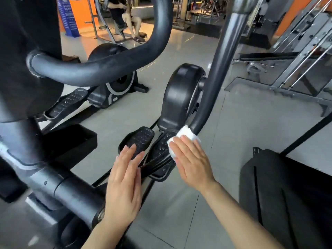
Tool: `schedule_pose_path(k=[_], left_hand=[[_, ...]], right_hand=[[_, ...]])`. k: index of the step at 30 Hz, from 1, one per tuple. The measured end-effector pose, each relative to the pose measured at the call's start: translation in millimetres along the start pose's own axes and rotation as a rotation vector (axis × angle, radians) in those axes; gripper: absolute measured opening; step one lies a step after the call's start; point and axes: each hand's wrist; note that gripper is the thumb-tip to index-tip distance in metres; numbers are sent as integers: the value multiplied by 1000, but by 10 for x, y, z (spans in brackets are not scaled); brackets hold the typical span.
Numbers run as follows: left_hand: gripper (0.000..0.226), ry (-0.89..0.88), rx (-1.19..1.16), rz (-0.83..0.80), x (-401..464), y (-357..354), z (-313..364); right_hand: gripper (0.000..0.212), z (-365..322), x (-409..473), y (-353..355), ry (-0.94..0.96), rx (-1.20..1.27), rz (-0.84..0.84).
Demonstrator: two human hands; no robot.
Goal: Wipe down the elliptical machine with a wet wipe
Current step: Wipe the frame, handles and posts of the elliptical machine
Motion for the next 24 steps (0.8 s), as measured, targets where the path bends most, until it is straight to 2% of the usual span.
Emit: schedule_pose_path(k=[2, 5, 7, 9, 13, 16, 20, 24], left_hand=[[40, 4, 105, -36, -92, 161, -75], [39, 23, 249, -69, -171, 414, -290], [37, 55, 293, -84, -189, 572, -490], [37, 109, 297, -98, -203, 691, -736], [41, 43, 278, -123, -218, 686, -1038], [41, 48, 234, -45, -196, 646, -1068], [41, 14, 225, 22, -214, 610, -1111], [42, -17, 223, 33, -216, 607, -1157]], right_hand=[[35, -25, 97, 70, 50, -59, -36], [31, 310, 324, 358, 91, -223, -34], [31, 488, 416, 491, 99, -320, -45], [31, 386, 361, 421, 60, -330, -72], [26, -423, 180, 32, -131, 12, -182], [30, -1030, 272, -115, -207, 319, -312], [32, -1540, 448, -240, -91, 547, -443], [34, -1564, 504, -286, 0, 535, -503]])
Point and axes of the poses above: each hand's wrist, its own x-axis towards the middle knuckle, its own y-axis out of the back of the hand, z = x × y, and after that the axes turned 8 degrees about x, right-handed
